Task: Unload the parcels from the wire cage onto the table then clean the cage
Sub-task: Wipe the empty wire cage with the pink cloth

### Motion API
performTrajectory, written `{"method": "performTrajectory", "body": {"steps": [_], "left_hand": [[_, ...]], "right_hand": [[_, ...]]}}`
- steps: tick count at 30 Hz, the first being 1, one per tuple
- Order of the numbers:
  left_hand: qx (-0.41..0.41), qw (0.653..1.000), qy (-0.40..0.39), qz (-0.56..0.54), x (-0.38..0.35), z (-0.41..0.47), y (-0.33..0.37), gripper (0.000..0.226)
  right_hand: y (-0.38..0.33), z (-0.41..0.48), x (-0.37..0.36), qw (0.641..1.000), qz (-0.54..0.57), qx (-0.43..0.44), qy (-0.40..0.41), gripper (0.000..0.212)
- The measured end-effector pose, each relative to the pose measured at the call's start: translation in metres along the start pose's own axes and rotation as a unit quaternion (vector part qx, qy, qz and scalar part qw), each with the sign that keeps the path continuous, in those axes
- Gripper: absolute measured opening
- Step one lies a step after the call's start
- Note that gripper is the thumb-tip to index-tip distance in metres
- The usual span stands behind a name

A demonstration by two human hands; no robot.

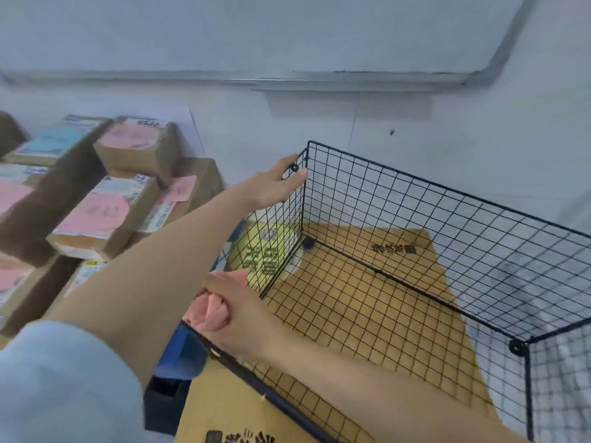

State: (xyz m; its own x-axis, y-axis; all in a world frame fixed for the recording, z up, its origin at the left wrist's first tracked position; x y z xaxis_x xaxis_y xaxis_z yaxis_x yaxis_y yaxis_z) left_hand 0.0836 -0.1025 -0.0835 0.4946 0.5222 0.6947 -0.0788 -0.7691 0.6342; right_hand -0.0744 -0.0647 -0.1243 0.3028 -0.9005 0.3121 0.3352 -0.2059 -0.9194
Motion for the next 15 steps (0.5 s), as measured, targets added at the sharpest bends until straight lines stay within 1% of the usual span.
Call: {"method": "performTrajectory", "body": {"steps": [1,2,4,6,7,8,10,12,15], "left_hand": [[-0.015,1.0,-0.006,0.009,0.0,0.004,0.005,0.064],[-0.027,0.999,-0.013,0.019,0.0,0.008,0.009,0.064],[-0.044,0.998,-0.027,0.037,-0.001,0.016,0.017,0.064],[-0.056,0.996,-0.032,0.06,0.0,0.02,0.022,0.065],[-0.064,0.995,-0.033,0.071,0.0,0.02,0.023,0.066],[-0.069,0.994,-0.038,0.073,0.001,0.018,0.023,0.066],[-0.075,0.994,-0.058,0.054,0.002,0.007,0.021,0.067],[-0.075,0.993,-0.078,0.05,0.002,-0.006,0.014,0.07],[-0.063,0.992,-0.102,0.049,0.004,-0.024,0.0,0.074]], "right_hand": [[0.001,0.006,0.001,1.0,-0.006,0.0,0.014,0.053],[0.001,0.011,0.002,1.0,-0.014,0.002,0.019,0.052],[0.007,0.026,0.001,0.998,-0.04,-0.002,0.038,0.038],[0.011,0.038,-0.001,0.997,-0.052,-0.029,0.057,0.023],[0.012,0.042,-0.002,0.996,-0.048,-0.039,0.063,0.019],[0.013,0.044,-0.002,0.996,-0.044,-0.046,0.06,0.02],[0.017,0.041,0.0,0.996,-0.003,-0.07,0.056,0.033],[0.017,0.036,0.006,0.993,0.058,-0.075,0.067,0.034],[0.02,0.033,0.01,0.986,0.095,-0.082,0.109,0.038]]}}
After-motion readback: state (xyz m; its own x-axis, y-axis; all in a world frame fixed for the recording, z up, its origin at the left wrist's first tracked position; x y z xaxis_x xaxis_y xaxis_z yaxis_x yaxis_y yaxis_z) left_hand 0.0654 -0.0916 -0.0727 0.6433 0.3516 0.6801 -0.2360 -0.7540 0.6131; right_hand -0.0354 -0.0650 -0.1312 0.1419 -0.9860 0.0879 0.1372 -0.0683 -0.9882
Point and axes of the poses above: each hand's wrist, its own z-axis towards the middle knuckle, its own x-axis out of the back of the hand, y = z × x, the point moved 6 cm from there along z, towards the middle knuckle, and after that the axes turned 7 degrees about x, right-handed, at the moved point
